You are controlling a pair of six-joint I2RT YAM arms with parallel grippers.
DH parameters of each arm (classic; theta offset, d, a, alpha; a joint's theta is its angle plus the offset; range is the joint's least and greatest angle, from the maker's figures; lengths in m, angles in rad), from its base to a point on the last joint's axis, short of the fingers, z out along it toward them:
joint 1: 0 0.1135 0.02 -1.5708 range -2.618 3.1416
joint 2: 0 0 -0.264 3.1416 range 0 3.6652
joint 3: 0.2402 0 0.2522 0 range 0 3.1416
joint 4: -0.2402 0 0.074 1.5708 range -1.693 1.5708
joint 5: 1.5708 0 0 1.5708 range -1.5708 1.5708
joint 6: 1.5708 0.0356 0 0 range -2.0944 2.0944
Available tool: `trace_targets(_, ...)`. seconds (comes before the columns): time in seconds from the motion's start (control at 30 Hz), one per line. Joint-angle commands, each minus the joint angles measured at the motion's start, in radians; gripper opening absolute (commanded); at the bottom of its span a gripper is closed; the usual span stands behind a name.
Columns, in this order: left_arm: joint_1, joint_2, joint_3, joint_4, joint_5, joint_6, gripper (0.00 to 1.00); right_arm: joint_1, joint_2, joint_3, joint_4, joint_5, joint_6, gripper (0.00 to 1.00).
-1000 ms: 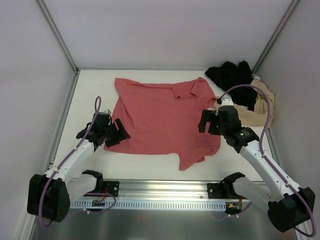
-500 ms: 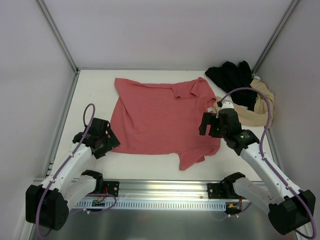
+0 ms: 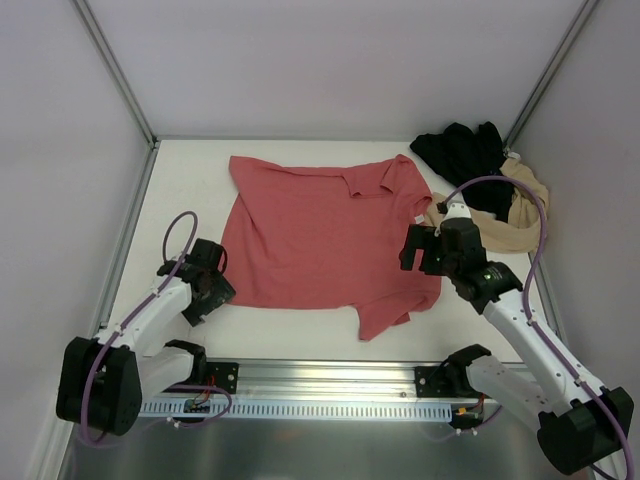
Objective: Fold and stack the t-shirts
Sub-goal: Flatten out the tshirt
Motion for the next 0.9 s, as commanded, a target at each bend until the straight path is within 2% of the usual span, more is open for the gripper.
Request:
trace_targets(0.0, 0.002, 0.048, 0.001, 0.043, -0.058, -0.028, 0.73, -0.011, -0.019, 0.001, 0.016, -0.001, -0.009, 0.99)
trace_targets(0.23, 0.001, 0.076, -0.002, 0.131, -0.064, 0.001, 0.7, -0.013, -0.002, 0.0, 0.024, -0.013, -0.009, 0.99)
trace_targets(0.37, 0.001, 0.042, -0.007, 0.163, -0.014, 0.021, 0.7, -0.013, 0.011, 0.003, 0.027, -0.014, -0.004, 1.0)
trace_targets(0.57, 0.002, -0.049, 0.007, 0.125, -0.023, 0.028, 0.71, -0.013, 0.026, -0.002, 0.036, -0.017, 0.002, 1.0)
trace_targets(0.87, 0.001, -0.026, 0.009, 0.123, -0.027, 0.033, 0.71, -0.013, 0.024, -0.031, 0.051, -0.024, 0.014, 0.99)
